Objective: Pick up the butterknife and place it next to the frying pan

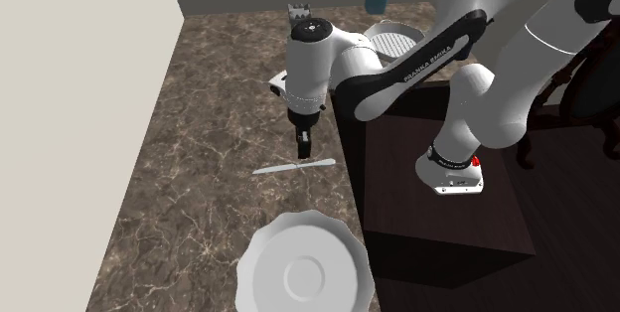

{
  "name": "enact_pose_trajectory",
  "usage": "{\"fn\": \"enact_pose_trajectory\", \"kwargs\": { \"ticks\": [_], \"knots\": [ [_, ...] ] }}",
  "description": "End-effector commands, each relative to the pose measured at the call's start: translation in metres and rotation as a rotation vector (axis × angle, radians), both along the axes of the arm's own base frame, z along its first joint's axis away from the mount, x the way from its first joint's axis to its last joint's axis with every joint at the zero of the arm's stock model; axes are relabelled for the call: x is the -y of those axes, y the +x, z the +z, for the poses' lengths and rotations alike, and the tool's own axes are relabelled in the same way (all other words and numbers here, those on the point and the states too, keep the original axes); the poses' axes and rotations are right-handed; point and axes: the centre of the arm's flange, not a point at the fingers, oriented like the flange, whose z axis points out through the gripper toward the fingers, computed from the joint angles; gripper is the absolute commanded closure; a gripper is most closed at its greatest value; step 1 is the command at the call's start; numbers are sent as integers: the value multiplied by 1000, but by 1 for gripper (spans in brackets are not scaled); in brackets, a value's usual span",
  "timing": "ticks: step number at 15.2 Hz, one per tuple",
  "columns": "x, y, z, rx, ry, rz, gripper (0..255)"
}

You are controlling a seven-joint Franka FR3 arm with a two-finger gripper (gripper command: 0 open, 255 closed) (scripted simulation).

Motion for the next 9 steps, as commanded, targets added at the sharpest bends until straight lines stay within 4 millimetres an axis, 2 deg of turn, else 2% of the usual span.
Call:
{"fn": "enact_pose_trajectory", "kwargs": {
  "ticks": [1,3,9],
  "knots": [
    [-19,11,-19,5,4,39,0],
    [-30,17,-30,8,6,65,0],
    [-30,20,-62,8,6,65,0]
  ]
}}
